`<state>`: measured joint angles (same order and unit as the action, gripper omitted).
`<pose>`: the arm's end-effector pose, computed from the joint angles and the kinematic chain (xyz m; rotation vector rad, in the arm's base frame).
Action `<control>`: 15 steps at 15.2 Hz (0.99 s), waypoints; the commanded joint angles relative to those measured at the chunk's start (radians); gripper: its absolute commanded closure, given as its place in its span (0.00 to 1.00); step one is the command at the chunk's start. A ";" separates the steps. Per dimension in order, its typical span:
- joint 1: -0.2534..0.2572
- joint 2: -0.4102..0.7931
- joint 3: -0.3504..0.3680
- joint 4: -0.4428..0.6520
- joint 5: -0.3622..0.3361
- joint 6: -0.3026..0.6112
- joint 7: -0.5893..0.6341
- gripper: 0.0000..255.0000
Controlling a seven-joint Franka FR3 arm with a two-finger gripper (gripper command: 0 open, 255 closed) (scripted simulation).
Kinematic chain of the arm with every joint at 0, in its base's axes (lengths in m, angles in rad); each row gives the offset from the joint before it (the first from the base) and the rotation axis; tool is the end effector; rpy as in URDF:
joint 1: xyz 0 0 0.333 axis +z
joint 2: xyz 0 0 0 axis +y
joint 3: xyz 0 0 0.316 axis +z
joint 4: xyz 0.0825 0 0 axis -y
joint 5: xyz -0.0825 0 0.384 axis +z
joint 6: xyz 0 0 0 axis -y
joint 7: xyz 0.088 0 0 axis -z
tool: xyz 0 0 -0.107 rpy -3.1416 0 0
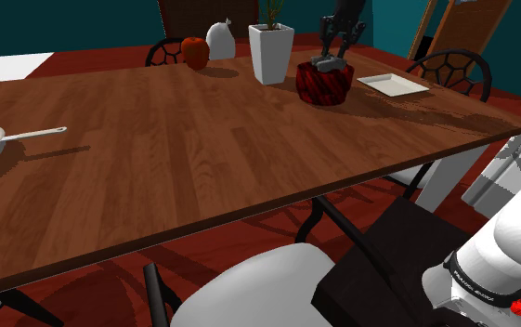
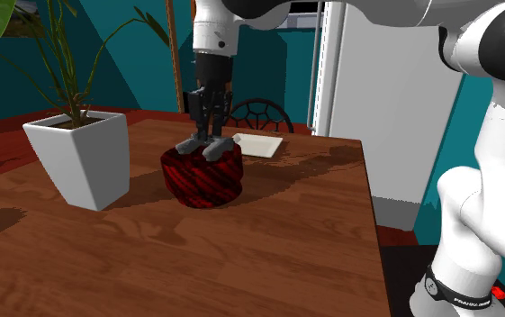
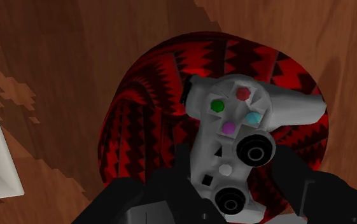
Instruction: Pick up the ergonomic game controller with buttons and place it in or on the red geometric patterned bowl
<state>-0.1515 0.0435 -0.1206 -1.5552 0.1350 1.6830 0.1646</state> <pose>0.5616 -0.1416 0.6186 -2.9392 0.6662 -0.1379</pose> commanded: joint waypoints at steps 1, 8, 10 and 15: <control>0.000 0.008 0.000 -0.019 -0.001 0.007 0.000 0.00; -0.005 0.031 -0.004 0.078 0.002 -0.069 0.001 0.00; -0.010 0.048 -0.008 0.162 0.005 -0.136 0.001 0.00; -0.010 0.048 -0.008 0.162 0.005 -0.136 0.001 0.00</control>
<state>-0.1618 0.0913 -0.1281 -1.3944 0.1397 1.5485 0.1659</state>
